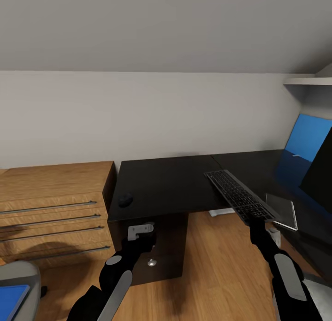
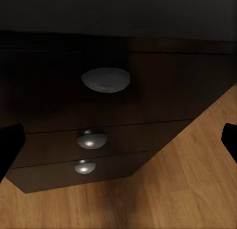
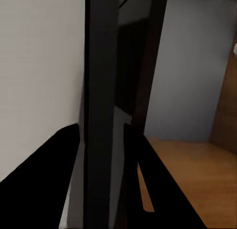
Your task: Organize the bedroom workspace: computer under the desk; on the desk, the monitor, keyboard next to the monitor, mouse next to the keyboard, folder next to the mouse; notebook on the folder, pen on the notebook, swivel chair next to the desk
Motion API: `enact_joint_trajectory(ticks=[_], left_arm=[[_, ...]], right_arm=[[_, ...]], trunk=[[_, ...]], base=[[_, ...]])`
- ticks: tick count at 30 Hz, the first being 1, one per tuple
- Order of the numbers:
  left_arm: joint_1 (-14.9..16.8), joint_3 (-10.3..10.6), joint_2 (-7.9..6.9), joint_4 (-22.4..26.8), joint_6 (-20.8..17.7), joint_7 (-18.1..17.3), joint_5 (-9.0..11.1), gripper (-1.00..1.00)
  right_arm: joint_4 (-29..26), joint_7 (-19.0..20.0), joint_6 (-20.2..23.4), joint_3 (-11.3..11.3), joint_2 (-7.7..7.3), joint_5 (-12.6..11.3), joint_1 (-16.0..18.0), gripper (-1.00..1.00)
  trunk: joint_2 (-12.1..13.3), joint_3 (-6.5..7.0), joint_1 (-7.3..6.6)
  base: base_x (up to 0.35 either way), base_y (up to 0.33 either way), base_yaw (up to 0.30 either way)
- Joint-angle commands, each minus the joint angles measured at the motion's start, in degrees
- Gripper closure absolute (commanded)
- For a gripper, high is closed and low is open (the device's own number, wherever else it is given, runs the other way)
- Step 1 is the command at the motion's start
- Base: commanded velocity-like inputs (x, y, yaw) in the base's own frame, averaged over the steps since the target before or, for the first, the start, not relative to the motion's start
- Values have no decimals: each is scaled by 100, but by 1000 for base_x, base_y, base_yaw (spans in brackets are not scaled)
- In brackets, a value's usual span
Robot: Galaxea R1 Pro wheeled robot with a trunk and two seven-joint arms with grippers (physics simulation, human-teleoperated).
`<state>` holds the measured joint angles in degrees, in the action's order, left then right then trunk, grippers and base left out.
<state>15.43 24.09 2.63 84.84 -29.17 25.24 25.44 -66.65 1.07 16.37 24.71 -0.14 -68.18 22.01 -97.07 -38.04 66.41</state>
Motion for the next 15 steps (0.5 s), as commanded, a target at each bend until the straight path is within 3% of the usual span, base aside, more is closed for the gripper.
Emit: enact_joint_trajectory(ticks=[1, 4, 7, 11, 15], left_arm=[[4, 10, -4, 9, -10, 51, 59, -100], [-2, 82, -11, 12, -4, 49, 58, -100], [-4, 185, -15, 14, -2, 57, 59, -100], [-6, 222, -16, 14, -1, 59, 65, -100], [-5, 227, -17, 15, -1, 59, 66, -100]], right_arm=[[-3, 15, 36, 13, 53, -23, 5, 100], [-5, 23, 47, -116, 204, -17, 5, 100], [5, 29, 37, -426, 293, 11, 5, 100], [11, 40, 34, -645, 364, 10, 5, 100], [13, 42, 33, -682, 512, 9, 5, 100]], trunk=[[-3, -5, -1], [-3, -5, -1], [-3, -5, -1], [-3, -5, -1], [-3, -5, -1]], base=[[0, 0, 0], [0, 0, 0], [0, 89, 0], [0, 245, 0], [0, 293, 0]])
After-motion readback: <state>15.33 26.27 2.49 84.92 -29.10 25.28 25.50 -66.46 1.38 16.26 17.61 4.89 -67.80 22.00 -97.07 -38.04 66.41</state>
